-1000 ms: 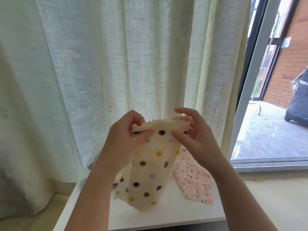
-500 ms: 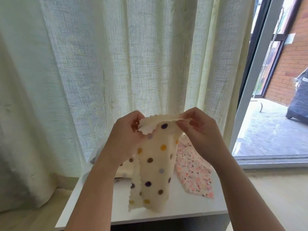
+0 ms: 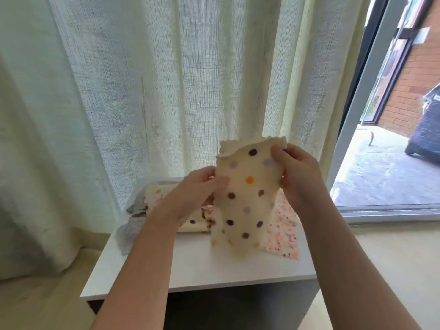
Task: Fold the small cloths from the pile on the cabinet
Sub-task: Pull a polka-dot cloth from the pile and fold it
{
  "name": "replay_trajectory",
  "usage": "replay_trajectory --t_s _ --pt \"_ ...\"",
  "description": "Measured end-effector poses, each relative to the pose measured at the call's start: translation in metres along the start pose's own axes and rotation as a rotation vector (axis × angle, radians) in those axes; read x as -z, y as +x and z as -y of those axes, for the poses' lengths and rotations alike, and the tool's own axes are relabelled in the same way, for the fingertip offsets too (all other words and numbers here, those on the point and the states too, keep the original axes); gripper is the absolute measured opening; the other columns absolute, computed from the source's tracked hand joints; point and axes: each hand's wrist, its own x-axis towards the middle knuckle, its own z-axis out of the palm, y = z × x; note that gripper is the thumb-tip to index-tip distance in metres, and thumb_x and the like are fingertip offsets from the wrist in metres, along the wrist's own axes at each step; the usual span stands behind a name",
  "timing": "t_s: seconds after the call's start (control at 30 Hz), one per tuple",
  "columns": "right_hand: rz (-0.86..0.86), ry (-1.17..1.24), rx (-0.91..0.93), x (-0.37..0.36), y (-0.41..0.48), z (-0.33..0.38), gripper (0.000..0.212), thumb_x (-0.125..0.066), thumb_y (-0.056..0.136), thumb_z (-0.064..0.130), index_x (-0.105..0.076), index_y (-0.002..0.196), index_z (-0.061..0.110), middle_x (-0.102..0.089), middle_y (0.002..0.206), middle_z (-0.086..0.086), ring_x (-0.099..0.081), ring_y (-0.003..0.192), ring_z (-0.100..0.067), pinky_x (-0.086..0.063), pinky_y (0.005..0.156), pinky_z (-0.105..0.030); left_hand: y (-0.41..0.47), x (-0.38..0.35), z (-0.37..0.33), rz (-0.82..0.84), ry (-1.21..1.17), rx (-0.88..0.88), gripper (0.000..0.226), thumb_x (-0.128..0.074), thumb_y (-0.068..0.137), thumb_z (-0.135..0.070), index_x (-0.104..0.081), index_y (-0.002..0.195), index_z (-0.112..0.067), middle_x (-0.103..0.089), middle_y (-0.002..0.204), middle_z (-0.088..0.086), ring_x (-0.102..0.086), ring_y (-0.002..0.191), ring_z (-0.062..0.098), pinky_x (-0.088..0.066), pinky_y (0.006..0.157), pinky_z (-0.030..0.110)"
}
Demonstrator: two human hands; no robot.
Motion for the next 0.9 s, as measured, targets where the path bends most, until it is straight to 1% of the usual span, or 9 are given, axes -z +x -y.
replay_trajectory --t_s 0.07,0.13,0.23,0.4,0.5,0.57,0.63,0.77,0.9 --pt "-0.06 -0.011 -0.013 0.002 0.003 -0.004 0.011 -0.062 0.094 0.015 -0.07 0.101 0.012 -0.072 0.09 -0.004 -0.066 0.083 -0.02 -0.049 0.075 -0.037 0.002 -0.003 0.001 -0.057 -0.095 0.014 0.019 -0.058 0.094 -0.031 -0.064 0.09 -0.013 -0.07 0.08 0.001 -0.064 0.069 0.019 -0.054 0.062 0.025" --pt "-0.132 -0.007 -0.038 0.004 0.006 -0.007 0.011 -0.06 0.095 0.015 -0.068 0.103 0.012 -0.071 0.089 -0.003 -0.065 0.08 -0.019 -0.051 0.071 -0.034 0.003 -0.001 0.004 0.018 -0.031 0.041 0.03 -0.068 0.085 -0.04 -0.069 0.101 -0.014 -0.074 0.095 0.003 -0.071 0.083 0.023 -0.058 0.072 0.032" --pt "-0.218 0.039 -0.104 0.007 0.011 -0.012 0.011 -0.059 0.096 0.013 -0.065 0.105 0.01 -0.071 0.089 -0.003 -0.067 0.075 -0.016 -0.056 0.066 -0.03 0.003 -0.004 0.01 0.155 0.12 0.11 0.023 -0.074 0.084 -0.028 -0.072 0.104 -0.017 -0.075 0.103 0.003 -0.071 0.096 0.021 -0.056 0.085 0.036" --pt "-0.216 0.198 -0.275 0.011 0.013 -0.02 0.006 -0.057 0.096 0.012 -0.064 0.096 0.012 -0.074 0.078 0.0 -0.07 0.067 -0.014 -0.055 0.057 -0.027 0.011 -0.007 0.016 0.005 -0.007 0.18 0.018 -0.055 0.098 -0.023 -0.07 0.107 -0.018 -0.074 0.103 0.006 -0.068 0.092 0.021 -0.052 0.086 0.041" --pt "-0.156 0.211 -0.375 0.017 0.012 -0.025 0.012 -0.054 0.096 0.007 -0.064 0.102 0.006 -0.068 0.083 -0.004 -0.067 0.057 -0.013 -0.051 0.047 -0.022 0.013 -0.006 0.015 -0.132 0.109 0.062 0.019 -0.054 0.098 -0.022 -0.071 0.092 -0.017 -0.071 0.088 0.0 -0.064 0.079 0.015 -0.05 0.073 0.029" --pt "-0.08 0.114 -0.438 0.027 0.012 -0.027 0.015 -0.05 0.093 0.0 -0.063 0.1 0.004 -0.061 0.089 -0.007 -0.062 0.064 -0.017 -0.051 0.047 -0.021 0.01 0.003 0.012 -0.165 0.208 0.024 0.023 -0.056 0.097 -0.025 -0.071 0.079 -0.023 -0.07 0.083 -0.009 -0.065 0.074 0.01 -0.052 0.072 0.025" --pt "0.012 -0.057 -0.5 0.037 0.008 -0.032 0.017 -0.048 0.091 -0.004 -0.059 0.096 0.007 -0.056 0.093 -0.01 -0.057 0.071 -0.019 -0.053 0.048 -0.023 0.008 0.016 0.015 -0.127 0.419 0.075 0.02 -0.058 0.094 -0.037 -0.072 0.085 -0.027 -0.069 0.086 -0.011 -0.066 0.079 0.009 -0.052 0.079 0.029" --pt "0.179 -0.376 -0.672 0.051 -0.013 -0.049 0.037 -0.051 0.089 -0.008 -0.05 0.12 0.011 -0.048 0.122 -0.017 -0.061 0.09 -0.03 -0.058 0.058 -0.033 0.003 0.026 0.042 0.065 0.863 0.205 0.036 -0.055 0.092 -0.05 -0.062 0.077 -0.019 -0.062 0.076 -0.008 -0.056 0.071 0.009 -0.041 0.067 0.022" --pt "0.293 -0.663 -0.679 0.061 -0.032 -0.053 0.031 -0.054 0.088 -0.005 -0.058 0.111 0.015 -0.044 0.125 -0.011 -0.061 0.096 -0.03 -0.059 0.065 -0.033 -0.021 0.034 0.063 0.078 0.949 0.216 0.032 -0.067 0.082 -0.055 -0.058 0.105 -0.035 -0.059 0.103 -0.018 -0.054 0.094 -0.001 -0.035 0.07 0.009"
